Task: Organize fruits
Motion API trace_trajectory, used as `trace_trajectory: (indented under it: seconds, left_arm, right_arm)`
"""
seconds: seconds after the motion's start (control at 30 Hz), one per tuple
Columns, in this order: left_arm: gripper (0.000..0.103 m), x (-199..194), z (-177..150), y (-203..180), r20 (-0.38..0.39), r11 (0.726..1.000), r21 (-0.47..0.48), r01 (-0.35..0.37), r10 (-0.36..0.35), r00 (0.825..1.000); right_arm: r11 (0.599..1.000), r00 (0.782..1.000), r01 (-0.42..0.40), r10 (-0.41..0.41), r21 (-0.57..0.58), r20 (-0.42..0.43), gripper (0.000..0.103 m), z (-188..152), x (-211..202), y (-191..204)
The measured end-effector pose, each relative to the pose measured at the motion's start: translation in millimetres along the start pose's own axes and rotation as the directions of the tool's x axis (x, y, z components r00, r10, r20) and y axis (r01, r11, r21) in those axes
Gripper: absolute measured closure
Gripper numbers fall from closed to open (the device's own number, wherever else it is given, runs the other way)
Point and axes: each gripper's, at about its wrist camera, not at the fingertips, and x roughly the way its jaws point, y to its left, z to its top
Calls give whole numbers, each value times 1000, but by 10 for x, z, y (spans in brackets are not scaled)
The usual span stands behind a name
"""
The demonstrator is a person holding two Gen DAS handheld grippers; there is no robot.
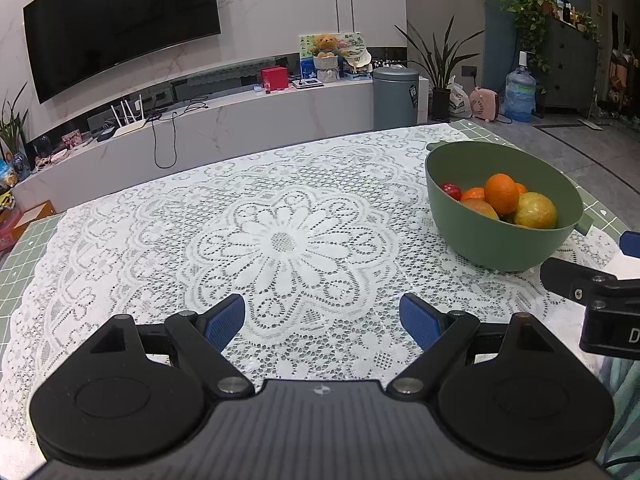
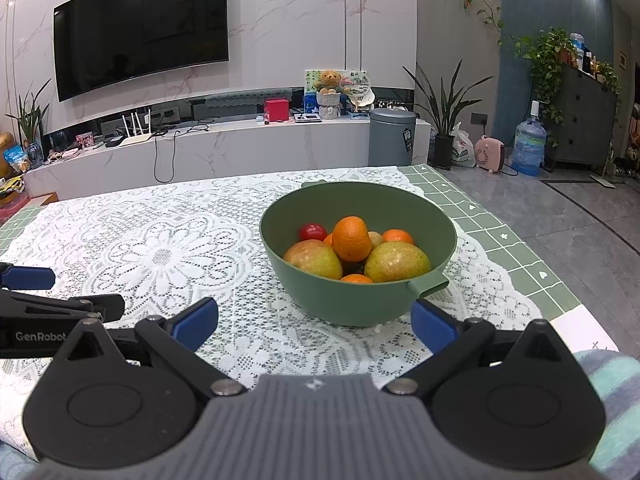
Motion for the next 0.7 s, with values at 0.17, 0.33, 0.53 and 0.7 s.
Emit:
trace_trajectory:
  seconds: [0.17, 0.33, 0.53, 0.7]
  left_arm:
    - [1, -2, 3, 0, 2, 1000, 0, 5, -5, 1000]
    - [1, -3, 4, 4, 4, 1000, -1, 3, -3, 1000]
    - [1, -13, 10, 12, 10, 1000, -6, 9, -8, 1000]
    - [1, -26, 13, 9, 17, 1000, -6, 10, -10, 1000]
  right_arm:
    - [1000, 1000, 1, -1, 1, -3, 4, -12, 8, -6]
    - [1000, 1000, 1, -1, 1, -4, 4, -13, 10, -7]
    - [1000, 1000, 2, -2, 1, -7, 4, -22, 23, 0]
    - [1000, 1000, 2, -2, 1, -7, 4, -20, 23, 0]
